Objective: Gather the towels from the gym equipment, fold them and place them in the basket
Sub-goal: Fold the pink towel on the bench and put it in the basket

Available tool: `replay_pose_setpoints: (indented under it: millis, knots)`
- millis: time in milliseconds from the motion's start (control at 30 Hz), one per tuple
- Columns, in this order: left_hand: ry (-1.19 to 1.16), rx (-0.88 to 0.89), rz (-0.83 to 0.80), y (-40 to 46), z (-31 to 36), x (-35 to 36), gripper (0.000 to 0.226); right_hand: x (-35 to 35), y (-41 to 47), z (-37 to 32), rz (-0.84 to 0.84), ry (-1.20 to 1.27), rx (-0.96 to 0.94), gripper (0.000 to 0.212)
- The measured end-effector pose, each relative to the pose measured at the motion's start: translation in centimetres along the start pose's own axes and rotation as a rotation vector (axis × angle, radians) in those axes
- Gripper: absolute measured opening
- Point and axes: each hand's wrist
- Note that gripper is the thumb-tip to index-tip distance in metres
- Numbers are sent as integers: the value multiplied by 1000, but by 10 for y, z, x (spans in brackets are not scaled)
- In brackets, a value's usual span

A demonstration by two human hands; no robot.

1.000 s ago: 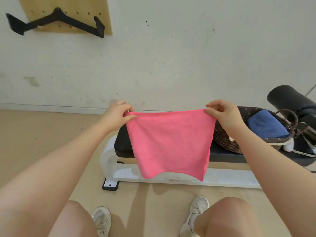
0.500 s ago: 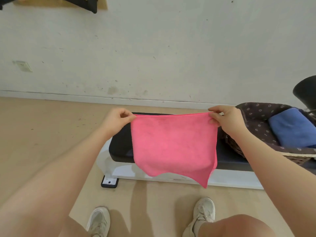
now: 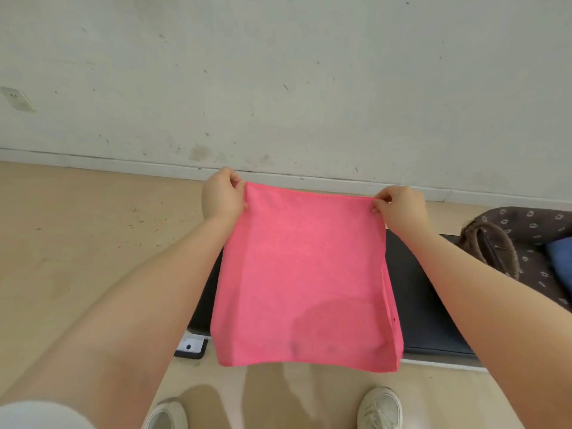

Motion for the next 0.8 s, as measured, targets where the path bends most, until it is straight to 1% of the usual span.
replay_pose_setpoints:
  millis: [33,67,100,167,200,233,300,367,533,600,700,733,800]
  knots:
    - [-22,10,4,4,0,6,11,4,6,2,6,-1,27,19]
    - [-28,14,0,7,-1,11,14,8,10,3,-7,11,45,23]
    - [-6,-3,-35,9,-3,16,28,11,11,5,-56,33,58,30]
    - [73,-77,-170,5,-10,23,51,16,6,10,-177,62,56,50]
    - [117,-104,-226,1,-15,26,57,18,1,12,-208,52,51,56]
    - [166,-115,-262,-4,-21,27,58,19,-5,14,-217,39,58,57]
    - [253,-97,-308,-14,-35,26,56,19,-18,16,-218,30,87,52]
    - [291,-88,-332,-27,-45,20,54,17,-34,17,-204,18,114,47]
    - [377,-54,-276,-72,-59,-4,52,6,-82,12,-155,-86,158,34]
    - [373,-99,-259,-92,-64,-16,49,0,-103,7,-185,-101,200,26]
    - [356,-157,-280,-117,-72,-33,44,-2,-129,1,-272,-112,229,29]
    - [355,-162,-301,-123,-75,-38,46,-2,-137,-1,-294,-105,232,29]
    - [306,-187,-349,-131,-77,-47,51,-1,-151,-4,-314,-101,243,22]
Point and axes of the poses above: each hand's wrist, its own y-axis towards the middle knuckle, its own x-axis out of the palm, z = x × y, and after that the axes turned 9 degrees about -x, right-handed
